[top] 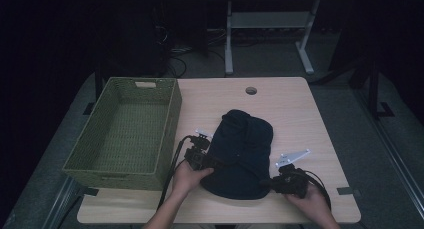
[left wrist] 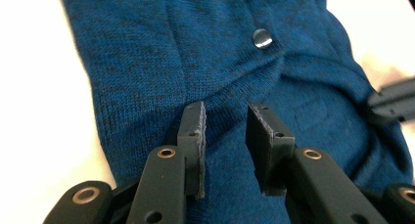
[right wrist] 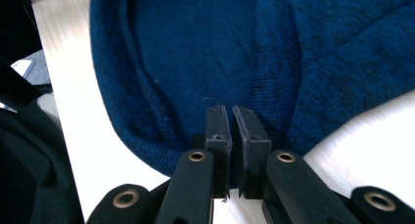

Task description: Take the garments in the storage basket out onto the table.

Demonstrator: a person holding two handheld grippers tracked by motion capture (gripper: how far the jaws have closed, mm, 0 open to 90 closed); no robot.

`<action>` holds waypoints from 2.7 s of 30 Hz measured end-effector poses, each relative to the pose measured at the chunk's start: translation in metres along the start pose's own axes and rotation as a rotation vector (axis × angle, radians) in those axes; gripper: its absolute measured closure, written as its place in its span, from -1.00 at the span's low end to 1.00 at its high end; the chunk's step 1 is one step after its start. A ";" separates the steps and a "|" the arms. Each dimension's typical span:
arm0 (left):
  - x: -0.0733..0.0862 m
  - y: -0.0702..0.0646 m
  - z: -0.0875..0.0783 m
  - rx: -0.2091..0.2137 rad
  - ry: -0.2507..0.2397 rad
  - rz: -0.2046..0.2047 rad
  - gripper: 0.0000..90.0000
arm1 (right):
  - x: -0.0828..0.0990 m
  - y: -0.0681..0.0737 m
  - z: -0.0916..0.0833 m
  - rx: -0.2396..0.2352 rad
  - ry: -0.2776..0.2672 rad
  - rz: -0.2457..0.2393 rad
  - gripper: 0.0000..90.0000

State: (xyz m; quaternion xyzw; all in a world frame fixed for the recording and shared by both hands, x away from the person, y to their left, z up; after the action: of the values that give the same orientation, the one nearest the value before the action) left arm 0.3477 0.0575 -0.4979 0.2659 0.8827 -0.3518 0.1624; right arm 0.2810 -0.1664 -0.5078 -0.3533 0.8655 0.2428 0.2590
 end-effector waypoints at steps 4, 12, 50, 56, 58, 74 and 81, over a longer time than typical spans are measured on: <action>0.011 -0.008 0.001 0.025 -0.015 0.010 0.54 | 0.009 -0.004 -0.007 -0.009 -0.014 0.010 0.89; 0.025 -0.021 -0.002 0.057 -0.020 0.046 0.54 | 0.018 -0.003 -0.014 -0.022 -0.019 0.013 0.84; 0.053 -0.056 -0.007 0.227 -0.070 0.106 0.64 | -0.009 0.031 -0.009 -0.161 -0.079 0.062 0.82; 0.074 -0.051 0.001 0.204 -0.027 0.094 0.65 | 0.011 0.040 0.005 -0.160 -0.031 0.060 0.83; 0.077 -0.050 0.000 0.209 -0.031 0.097 0.67 | 0.014 0.041 0.006 -0.159 -0.026 0.056 0.85; 0.076 -0.074 -0.008 0.240 -0.062 0.179 0.65 | -0.007 0.058 0.004 -0.193 -0.074 0.032 0.85; 0.093 -0.066 0.005 0.231 -0.030 0.161 0.72 | -0.001 0.074 0.033 -0.206 0.014 -0.003 0.89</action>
State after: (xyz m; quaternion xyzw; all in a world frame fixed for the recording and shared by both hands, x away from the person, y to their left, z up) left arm 0.2344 0.0469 -0.5098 0.3474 0.8096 -0.4410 0.1714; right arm 0.2359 -0.0991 -0.5146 -0.3809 0.8374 0.3275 0.2155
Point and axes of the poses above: each handheld gripper's, and its own axes: z roughly forward along the jaws, x roughly out of its underside, y roughly to its left, the point moved 6 cm from there along z, roughly forward along the jaws, and after that the axes turned 7 degrees about x, right-handed, at the moved point
